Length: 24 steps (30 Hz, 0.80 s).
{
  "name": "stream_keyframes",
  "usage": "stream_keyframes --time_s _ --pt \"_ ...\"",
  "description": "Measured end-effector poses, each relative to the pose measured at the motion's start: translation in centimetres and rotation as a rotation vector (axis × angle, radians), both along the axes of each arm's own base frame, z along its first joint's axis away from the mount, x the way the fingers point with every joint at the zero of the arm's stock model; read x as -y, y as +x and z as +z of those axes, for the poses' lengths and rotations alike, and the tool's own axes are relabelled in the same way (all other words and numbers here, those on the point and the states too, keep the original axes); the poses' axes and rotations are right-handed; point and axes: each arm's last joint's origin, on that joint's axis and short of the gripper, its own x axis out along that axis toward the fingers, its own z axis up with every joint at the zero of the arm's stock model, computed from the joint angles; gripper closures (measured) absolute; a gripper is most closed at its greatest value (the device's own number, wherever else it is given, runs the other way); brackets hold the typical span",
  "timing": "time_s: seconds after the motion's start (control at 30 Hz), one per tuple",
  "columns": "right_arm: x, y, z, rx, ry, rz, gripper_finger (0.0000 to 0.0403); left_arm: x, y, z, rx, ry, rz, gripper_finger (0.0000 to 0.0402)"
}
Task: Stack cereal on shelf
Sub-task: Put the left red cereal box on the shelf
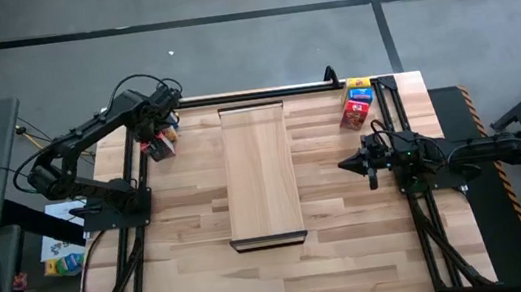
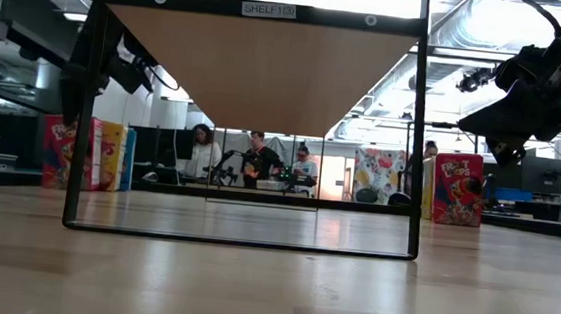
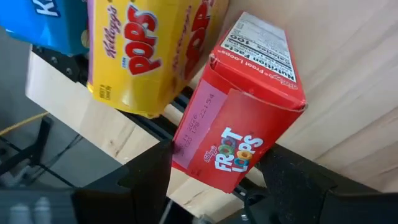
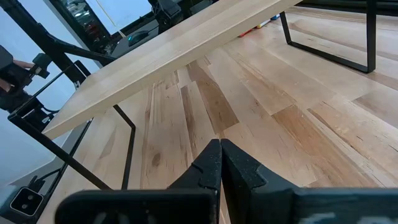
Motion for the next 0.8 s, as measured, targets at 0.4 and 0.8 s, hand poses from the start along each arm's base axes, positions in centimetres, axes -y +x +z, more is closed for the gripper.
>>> stream_keyframes --time_s 0.4,0.8 --pt "0.0 0.0 0.0 0.0 0.0 0.0 0.0402 -0.3 0.7 1.6 0.14 -0.012 0.082 0.0172" --pt "0.0 0.0 0.0 0.0 0.0 0.0 0.0402 -0.5 0.9 2.0 0.175 -0.012 0.071 0.0172"
